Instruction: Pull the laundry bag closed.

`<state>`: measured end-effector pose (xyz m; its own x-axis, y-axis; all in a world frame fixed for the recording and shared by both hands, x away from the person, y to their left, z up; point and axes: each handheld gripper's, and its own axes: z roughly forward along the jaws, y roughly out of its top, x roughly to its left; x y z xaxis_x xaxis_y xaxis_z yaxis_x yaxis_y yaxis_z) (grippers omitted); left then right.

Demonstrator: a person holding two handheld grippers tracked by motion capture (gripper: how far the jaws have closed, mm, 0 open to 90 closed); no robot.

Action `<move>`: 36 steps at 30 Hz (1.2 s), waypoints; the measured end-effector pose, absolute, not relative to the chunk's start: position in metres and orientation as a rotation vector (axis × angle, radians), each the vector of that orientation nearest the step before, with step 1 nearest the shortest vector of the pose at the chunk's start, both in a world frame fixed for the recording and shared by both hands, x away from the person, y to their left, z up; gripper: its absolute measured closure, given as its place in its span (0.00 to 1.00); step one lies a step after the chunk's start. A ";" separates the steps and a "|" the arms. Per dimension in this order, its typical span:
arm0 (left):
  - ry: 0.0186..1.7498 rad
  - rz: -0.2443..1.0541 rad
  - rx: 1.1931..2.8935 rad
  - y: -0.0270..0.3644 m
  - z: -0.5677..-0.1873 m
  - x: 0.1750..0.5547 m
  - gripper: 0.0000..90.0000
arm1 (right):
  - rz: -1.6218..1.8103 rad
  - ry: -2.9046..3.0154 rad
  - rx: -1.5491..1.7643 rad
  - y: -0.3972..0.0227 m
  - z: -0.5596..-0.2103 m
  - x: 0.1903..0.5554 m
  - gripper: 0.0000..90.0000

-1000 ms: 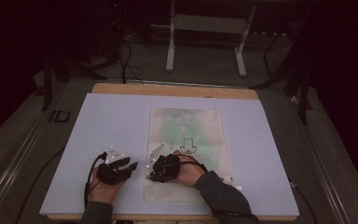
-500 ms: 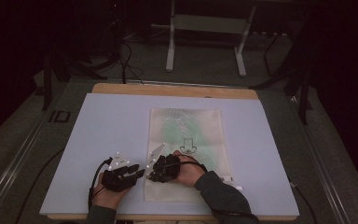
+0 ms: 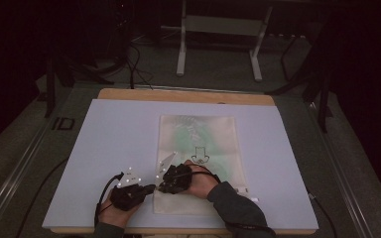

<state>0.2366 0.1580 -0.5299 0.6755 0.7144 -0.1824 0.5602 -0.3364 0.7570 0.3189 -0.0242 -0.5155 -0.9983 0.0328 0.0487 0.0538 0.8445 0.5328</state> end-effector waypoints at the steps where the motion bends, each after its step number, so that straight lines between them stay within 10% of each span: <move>1: 0.982 0.229 2.034 0.158 -0.530 0.237 0.99 | -0.863 -2.981 -0.070 -0.024 -0.516 0.319 0.91; 36: 1.082 0.216 2.024 0.149 -0.539 0.237 0.99 | -0.864 -2.985 -0.057 -0.025 -0.516 0.318 0.91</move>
